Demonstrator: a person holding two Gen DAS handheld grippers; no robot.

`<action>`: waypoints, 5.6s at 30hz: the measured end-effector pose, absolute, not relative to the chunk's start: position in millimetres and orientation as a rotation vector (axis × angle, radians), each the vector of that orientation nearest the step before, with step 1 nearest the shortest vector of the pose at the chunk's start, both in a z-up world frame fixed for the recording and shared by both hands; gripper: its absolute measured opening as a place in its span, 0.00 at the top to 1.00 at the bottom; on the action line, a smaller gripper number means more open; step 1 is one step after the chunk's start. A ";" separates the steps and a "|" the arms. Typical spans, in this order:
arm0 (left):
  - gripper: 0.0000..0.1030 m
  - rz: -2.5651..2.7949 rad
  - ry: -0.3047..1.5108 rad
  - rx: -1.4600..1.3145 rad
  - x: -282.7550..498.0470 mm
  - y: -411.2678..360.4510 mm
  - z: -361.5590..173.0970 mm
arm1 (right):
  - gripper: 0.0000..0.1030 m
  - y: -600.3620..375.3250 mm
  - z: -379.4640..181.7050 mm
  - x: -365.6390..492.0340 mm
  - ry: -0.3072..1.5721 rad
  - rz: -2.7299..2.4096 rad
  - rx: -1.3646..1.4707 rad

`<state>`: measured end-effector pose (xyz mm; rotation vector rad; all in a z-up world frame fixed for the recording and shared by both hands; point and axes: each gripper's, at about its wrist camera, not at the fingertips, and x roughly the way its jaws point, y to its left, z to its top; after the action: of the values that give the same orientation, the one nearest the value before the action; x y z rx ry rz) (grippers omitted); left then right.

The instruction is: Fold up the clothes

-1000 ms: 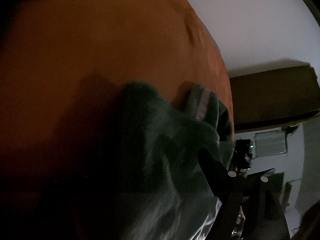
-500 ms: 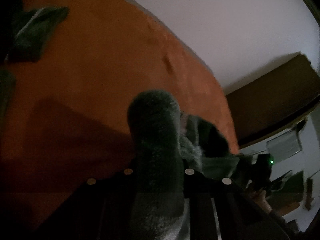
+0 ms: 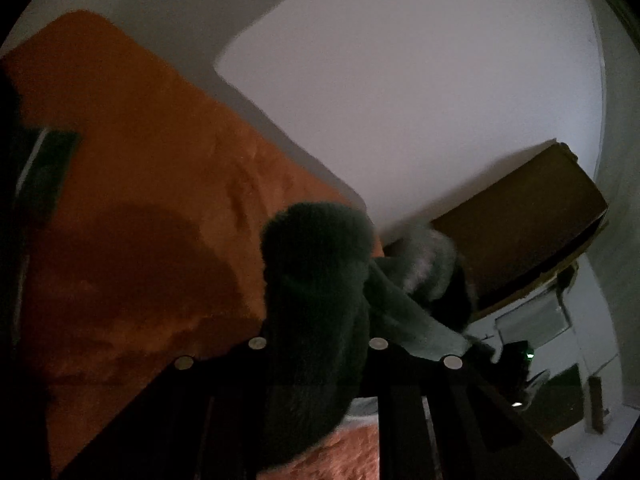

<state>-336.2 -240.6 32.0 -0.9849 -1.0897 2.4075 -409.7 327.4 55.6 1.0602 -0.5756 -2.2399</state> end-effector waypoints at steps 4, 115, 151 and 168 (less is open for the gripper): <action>0.83 2.427 -1.089 -0.941 -356.1 -218.5 76.4 | 0.88 343.0 117.3 -420.7 -0.527 -2.299 0.994; 0.47 2.633 -0.471 -1.615 -454.5 -246.2 -115.4 | 0.93 293.4 -128.8 -788.3 -0.261 -2.327 1.375; 0.47 2.665 -0.491 -1.809 -558.9 -355.1 -144.8 | 0.99 225.5 -144.6 -951.5 -0.095 -2.407 1.595; 0.47 2.651 -0.628 -1.657 -559.7 -432.2 -110.7 | 0.99 165.2 -107.9 -945.1 -0.209 -2.316 1.596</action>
<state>-559.7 -432.2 -110.7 -1.6573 -0.6279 2.6510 -945.1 165.2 -107.9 1.5955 -0.2088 -2.3159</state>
